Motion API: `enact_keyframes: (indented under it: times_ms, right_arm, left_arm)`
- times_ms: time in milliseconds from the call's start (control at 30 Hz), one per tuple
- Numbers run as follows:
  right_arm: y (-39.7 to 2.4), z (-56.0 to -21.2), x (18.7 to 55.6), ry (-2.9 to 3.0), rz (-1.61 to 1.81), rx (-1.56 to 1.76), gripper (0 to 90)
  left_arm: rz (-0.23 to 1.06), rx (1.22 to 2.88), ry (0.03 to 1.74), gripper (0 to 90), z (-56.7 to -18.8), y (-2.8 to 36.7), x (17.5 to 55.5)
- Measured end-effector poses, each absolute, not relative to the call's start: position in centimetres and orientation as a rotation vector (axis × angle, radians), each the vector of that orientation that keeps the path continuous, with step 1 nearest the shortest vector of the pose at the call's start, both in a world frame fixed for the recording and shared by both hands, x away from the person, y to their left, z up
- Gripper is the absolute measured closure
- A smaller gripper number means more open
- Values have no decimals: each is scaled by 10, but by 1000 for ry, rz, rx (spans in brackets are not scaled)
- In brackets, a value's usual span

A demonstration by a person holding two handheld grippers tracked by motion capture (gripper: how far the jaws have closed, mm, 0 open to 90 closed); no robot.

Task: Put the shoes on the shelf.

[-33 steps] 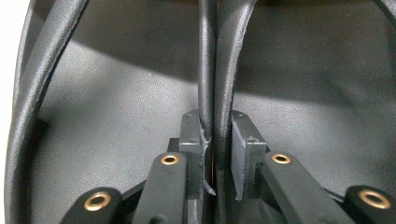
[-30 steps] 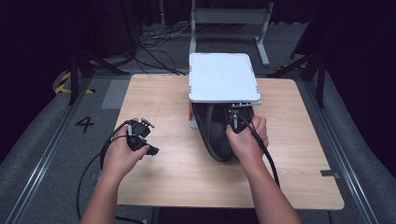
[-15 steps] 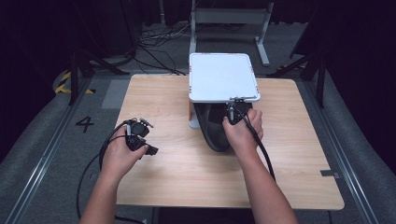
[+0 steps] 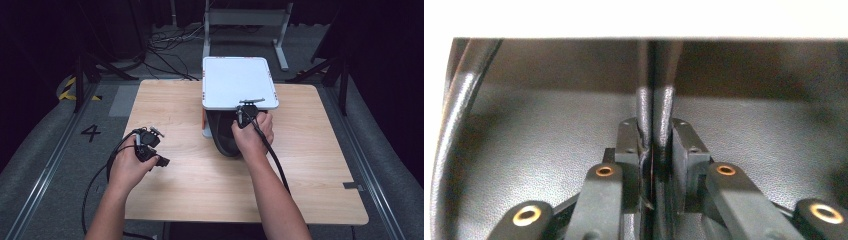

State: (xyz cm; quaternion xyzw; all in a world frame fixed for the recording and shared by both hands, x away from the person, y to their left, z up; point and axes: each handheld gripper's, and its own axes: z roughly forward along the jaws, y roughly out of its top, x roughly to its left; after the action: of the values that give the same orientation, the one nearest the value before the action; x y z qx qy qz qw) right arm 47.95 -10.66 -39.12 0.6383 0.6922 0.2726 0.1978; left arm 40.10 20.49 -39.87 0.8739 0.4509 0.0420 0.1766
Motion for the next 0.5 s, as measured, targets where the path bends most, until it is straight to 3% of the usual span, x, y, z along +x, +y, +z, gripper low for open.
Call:
enact_keyframes:
  times_ms: [200, 233, 333, 400, 500]
  right_arm:
    - [-102, -396, 486, 1911, 781, 1771, 761]
    - [-102, -396, 486, 1907, 783, 1755, 732]
    - [-103, -400, 487, 1908, 926, 1673, 535]
    - [-103, -399, 484, 1922, 944, 1643, 473]
    - [-106, -396, 479, 1950, 966, 1619, 468]
  left_arm:
    - [110, 2476, 1277, 361, -399, 204, 401]
    - [106, 2478, 1271, 360, -399, 203, 401]
    - [102, 2467, 1266, 358, -398, 202, 400]
    - [103, 2471, 1265, 358, -398, 202, 400]
    - [108, 2474, 1264, 358, -398, 201, 400]
